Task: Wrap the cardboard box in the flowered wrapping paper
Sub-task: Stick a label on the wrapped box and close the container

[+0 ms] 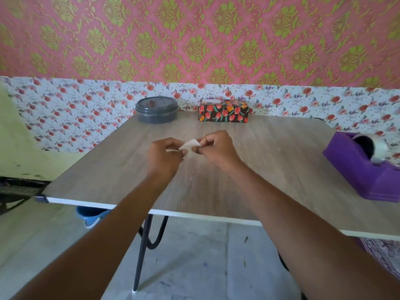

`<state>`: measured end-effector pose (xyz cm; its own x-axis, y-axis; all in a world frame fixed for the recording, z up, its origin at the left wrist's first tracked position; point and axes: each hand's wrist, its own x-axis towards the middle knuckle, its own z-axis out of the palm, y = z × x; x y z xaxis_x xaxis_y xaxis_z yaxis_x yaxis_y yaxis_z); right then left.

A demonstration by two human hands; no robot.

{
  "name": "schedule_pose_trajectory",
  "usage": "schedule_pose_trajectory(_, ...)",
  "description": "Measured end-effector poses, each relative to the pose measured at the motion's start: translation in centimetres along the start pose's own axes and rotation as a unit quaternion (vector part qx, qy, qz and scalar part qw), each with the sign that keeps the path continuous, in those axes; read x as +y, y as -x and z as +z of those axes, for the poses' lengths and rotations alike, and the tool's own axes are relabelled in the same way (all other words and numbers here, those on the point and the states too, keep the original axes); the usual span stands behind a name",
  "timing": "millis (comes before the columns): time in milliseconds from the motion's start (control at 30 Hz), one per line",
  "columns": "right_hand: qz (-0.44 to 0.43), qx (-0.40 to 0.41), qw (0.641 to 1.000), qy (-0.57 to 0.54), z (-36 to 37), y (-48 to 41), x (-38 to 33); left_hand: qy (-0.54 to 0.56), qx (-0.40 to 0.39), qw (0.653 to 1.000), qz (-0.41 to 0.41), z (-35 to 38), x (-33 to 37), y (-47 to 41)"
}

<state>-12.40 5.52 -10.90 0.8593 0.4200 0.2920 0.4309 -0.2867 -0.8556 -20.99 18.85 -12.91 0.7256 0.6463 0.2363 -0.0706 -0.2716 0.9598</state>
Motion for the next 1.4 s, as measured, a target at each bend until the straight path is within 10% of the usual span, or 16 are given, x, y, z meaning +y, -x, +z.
schedule_pose_trajectory(300,0.036,0.058,0.992,-0.11,-3.0,-8.2,0.5,0.147,-0.056,0.979,-0.133,3.9,3.3,-7.3)
schedule_pose_trajectory(800,0.056,0.029,0.974,-0.22,-8.9,-14.3,-22.2,0.079,-0.066,0.989,-0.107,-5.3,26.9,-14.0)
schedule_pose_trajectory(1400,0.105,-0.019,0.971,-0.213,20.5,-21.4,-38.5,0.046,-0.044,0.991,-0.117,-35.7,21.2,-28.3)
